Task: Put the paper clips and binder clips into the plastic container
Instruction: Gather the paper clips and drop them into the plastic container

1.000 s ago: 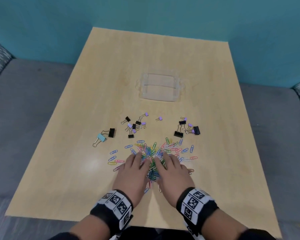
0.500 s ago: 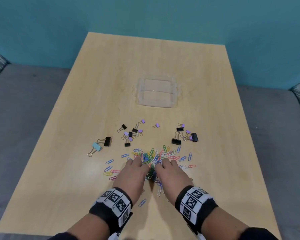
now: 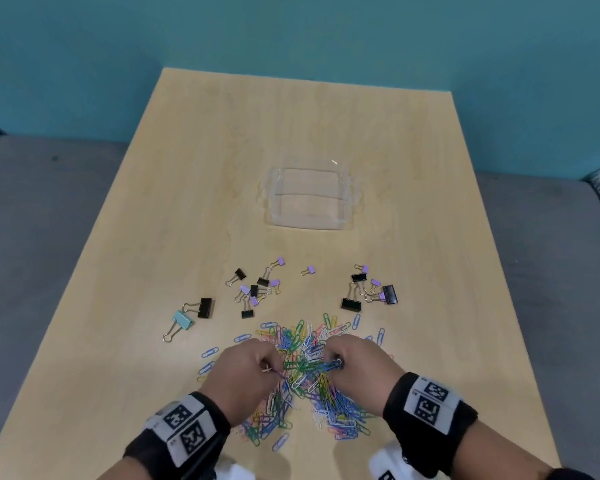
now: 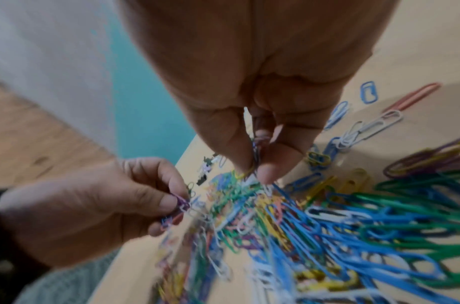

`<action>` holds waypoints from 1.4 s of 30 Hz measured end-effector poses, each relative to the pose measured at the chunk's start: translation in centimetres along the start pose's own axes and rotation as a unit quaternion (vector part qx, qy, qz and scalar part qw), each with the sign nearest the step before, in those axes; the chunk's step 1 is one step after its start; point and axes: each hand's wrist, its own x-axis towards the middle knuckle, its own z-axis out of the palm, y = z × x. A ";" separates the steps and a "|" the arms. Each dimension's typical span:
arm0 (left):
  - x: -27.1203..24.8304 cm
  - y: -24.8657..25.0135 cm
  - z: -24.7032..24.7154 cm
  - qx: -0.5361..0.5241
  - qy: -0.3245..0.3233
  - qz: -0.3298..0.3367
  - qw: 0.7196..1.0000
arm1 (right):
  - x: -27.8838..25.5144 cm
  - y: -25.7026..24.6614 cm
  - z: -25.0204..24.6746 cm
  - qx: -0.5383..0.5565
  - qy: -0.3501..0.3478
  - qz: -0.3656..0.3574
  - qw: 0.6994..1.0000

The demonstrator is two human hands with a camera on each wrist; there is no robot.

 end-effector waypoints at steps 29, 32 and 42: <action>9.1 6.1 -8.3 0.042 0.170 0.130 0.976 | 6.3 -2.4 -12.2 -0.002 0.176 -0.026 0.984; 2.1 0.5 -4.8 0.159 0.122 0.143 0.969 | 0.1 0.9 -5.9 -0.124 0.091 -0.070 0.986; 1.4 -1.2 3.2 0.375 0.018 0.160 0.913 | 0.6 1.6 2.8 -0.312 0.060 -0.086 0.944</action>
